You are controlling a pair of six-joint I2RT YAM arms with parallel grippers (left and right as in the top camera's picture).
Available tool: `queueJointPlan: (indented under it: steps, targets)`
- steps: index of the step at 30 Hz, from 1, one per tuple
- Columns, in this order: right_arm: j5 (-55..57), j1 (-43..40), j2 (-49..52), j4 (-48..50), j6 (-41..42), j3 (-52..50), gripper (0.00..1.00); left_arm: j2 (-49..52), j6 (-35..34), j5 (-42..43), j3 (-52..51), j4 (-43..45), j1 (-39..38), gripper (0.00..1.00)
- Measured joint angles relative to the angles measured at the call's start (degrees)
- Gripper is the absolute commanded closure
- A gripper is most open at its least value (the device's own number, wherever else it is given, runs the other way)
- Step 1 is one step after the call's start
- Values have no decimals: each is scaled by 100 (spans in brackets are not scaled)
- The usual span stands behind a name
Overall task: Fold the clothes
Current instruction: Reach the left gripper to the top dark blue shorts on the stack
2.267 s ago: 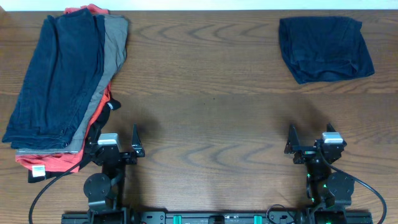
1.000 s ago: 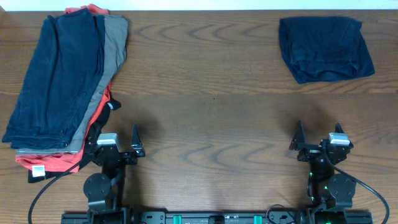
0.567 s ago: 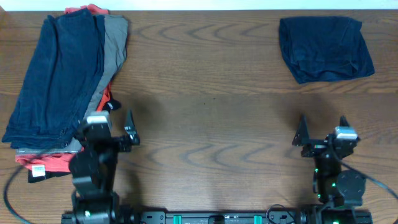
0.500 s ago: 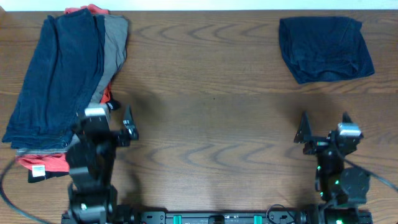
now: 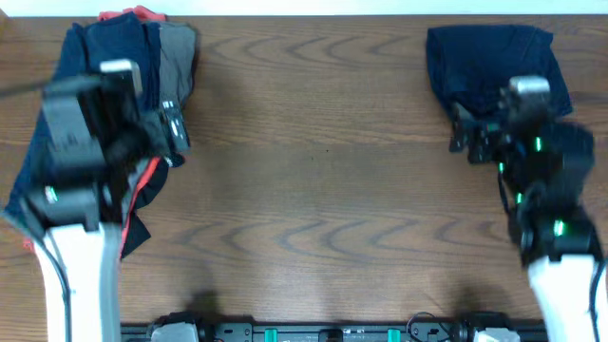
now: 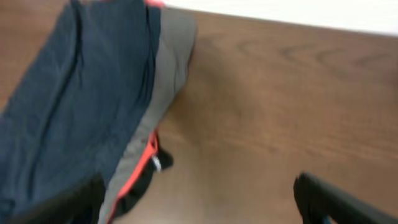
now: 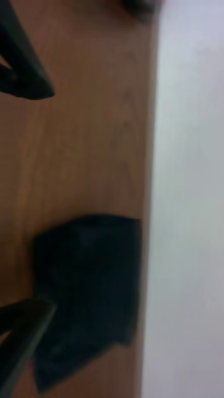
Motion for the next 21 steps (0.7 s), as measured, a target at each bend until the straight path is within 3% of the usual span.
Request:
queueJointPlan:
  steps: [4, 7, 11, 21]
  targets:
    - [-295, 0, 1200, -1130, -11, 1259, 1, 778, 243, 2, 761, -404, 4, 2]
    - [-575, 0, 1834, -1320, -13, 1727, 1, 1213, 387, -48, 811, -354, 4, 2]
    - [-1043, 0, 2356, -1233, -13, 1834, 1, 1982, 496, -199, 807, 72, 4, 2]
    - [-1565, 0, 2977, -1458, -37, 1834, 13, 3353, 599, -807, 798, 1349, 551, 2]
